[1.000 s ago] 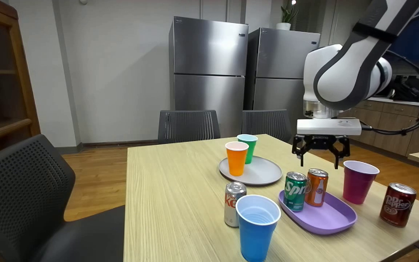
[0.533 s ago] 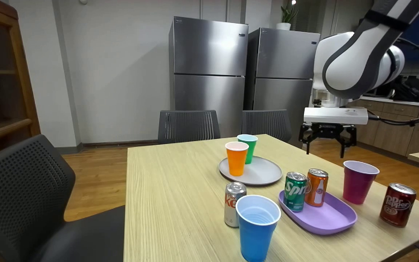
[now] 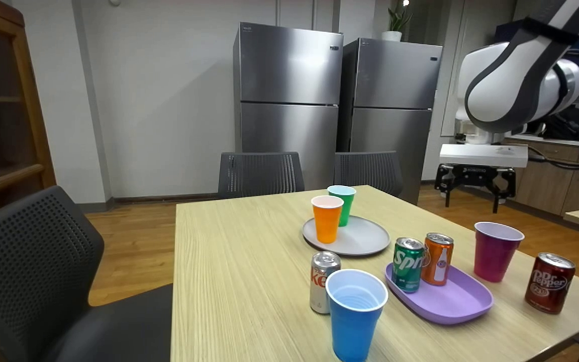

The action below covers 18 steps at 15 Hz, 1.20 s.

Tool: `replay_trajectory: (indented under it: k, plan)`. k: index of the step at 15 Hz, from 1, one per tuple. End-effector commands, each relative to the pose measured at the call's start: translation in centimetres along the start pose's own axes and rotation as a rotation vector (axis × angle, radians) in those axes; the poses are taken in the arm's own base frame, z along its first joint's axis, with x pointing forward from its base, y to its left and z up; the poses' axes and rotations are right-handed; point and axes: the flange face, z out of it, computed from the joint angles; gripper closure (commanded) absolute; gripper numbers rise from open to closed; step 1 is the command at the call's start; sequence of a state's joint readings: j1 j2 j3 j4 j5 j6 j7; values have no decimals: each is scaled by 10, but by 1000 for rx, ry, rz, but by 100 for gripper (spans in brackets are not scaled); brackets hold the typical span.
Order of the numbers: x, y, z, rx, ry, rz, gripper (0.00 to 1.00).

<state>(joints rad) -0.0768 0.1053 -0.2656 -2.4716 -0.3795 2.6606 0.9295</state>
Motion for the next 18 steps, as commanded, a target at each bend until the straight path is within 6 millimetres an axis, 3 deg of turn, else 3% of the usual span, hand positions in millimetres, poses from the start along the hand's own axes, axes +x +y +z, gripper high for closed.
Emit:
replay_trajectory:
  k: [1,8,18]
  plan:
    - [14,-1,5,-5,12,13,0]
    - [15,-13,30,-15,-6,20,0]
    - [22,-3,67,-46,-58,49,0]
